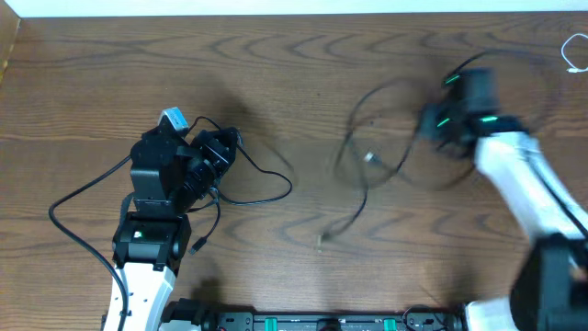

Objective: Untangle cables
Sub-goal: 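Carry the black cable far right with the right gripper and drop it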

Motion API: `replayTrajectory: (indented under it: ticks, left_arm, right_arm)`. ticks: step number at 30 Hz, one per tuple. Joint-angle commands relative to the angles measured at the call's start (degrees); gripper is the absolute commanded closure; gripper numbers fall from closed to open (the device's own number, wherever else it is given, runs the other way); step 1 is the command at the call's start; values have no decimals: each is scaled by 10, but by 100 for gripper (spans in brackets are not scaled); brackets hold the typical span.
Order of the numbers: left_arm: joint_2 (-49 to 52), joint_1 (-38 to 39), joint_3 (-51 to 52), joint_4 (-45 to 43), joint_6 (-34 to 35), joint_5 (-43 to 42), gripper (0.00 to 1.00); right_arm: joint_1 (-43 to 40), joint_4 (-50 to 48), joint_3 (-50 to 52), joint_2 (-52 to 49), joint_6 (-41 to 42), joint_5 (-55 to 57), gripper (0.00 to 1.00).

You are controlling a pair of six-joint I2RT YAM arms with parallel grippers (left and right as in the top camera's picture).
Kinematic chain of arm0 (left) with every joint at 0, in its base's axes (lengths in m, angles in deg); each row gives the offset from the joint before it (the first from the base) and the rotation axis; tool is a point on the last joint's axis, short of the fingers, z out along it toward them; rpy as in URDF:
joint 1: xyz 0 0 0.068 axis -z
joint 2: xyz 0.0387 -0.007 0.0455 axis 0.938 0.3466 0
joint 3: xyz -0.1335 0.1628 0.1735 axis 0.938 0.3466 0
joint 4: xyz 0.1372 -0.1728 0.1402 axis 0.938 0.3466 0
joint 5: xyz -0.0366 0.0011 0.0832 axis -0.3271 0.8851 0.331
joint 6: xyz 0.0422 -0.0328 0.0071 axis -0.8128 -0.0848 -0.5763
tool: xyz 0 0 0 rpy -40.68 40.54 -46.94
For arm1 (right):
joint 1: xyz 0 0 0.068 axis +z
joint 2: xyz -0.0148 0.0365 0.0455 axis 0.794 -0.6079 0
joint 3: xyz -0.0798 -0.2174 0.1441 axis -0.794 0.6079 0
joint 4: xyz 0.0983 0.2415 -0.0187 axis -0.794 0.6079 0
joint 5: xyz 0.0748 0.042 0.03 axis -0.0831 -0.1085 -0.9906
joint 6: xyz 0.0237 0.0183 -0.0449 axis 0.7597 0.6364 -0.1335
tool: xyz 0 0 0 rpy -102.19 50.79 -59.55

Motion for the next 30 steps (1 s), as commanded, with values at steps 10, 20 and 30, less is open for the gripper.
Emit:
replayTrajectory:
  ticks: [10, 20, 30]
  left_arm:
    - [0, 2, -8, 0, -14, -3, 92]
    - [0, 2, -8, 18, -14, -3, 93]
    - [0, 2, -8, 40, -14, -3, 92]
  right_arm:
    - [-302, 173, -145, 159, -19, 81, 99]
    - [-509, 174, -148, 166, 43, 53, 99]
    - [-544, 50, -149, -51, -81, 164, 99]
